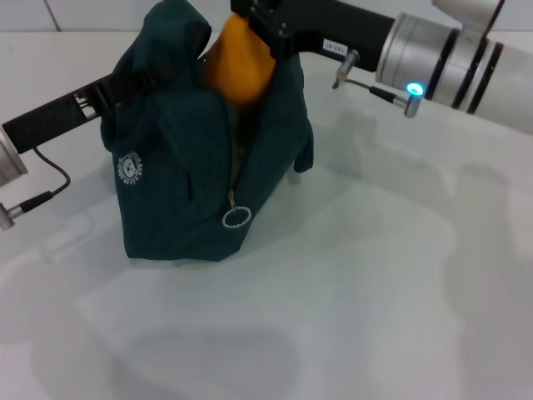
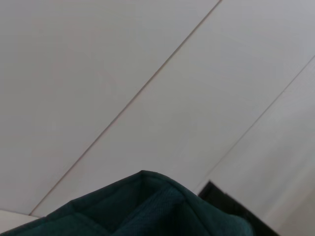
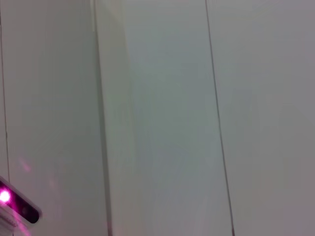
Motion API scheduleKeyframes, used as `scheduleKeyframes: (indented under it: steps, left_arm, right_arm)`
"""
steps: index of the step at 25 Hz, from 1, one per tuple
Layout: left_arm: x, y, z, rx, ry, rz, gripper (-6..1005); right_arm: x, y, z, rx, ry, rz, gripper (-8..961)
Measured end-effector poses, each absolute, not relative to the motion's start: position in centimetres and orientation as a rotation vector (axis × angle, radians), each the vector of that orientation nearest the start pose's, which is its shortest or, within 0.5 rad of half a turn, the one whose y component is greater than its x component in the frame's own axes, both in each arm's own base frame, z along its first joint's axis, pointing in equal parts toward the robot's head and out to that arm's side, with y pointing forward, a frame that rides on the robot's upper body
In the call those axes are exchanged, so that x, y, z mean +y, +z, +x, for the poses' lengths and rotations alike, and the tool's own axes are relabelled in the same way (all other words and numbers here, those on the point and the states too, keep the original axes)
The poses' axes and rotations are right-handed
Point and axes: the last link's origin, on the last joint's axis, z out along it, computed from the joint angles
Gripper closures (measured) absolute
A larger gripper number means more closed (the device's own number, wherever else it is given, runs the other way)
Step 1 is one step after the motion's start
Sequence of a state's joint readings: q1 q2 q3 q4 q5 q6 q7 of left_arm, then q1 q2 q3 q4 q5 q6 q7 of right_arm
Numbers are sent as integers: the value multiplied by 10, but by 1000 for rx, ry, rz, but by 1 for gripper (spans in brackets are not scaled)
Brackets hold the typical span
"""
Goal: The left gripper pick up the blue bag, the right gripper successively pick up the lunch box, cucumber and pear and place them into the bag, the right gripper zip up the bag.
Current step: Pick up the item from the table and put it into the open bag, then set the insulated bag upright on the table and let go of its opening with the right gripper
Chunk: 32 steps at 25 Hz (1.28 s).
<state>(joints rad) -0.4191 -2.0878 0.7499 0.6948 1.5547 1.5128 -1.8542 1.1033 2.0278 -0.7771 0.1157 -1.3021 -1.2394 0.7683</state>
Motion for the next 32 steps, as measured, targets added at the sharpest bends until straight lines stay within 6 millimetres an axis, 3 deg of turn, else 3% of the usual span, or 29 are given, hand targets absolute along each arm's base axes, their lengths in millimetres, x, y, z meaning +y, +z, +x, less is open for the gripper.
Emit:
scheduleKeyframes:
  steps: [9, 15, 23, 28, 32]
  left_arm:
    - [335, 37, -256, -1235, -1283, -2257, 960]
    - [334, 36, -258, -1250, -1288, -2246, 960]
    - [333, 37, -260, -1250, -1288, -2245, 960]
    - [332, 38, -260, -1250, -1288, -2243, 960]
    - [332, 39, -261, -1246, -1287, -2243, 960]
  right_arm:
    - [411, -66, 125, 325, 1118, -2472, 918]
    - [410, -60, 133, 362, 1147, -2424, 852]
    - [398, -49, 142, 285, 1203, -2450, 598]
    - [389, -35, 183, 381, 1117, -2479, 405]
    - [373, -32, 211, 398, 1013, -2538, 342]
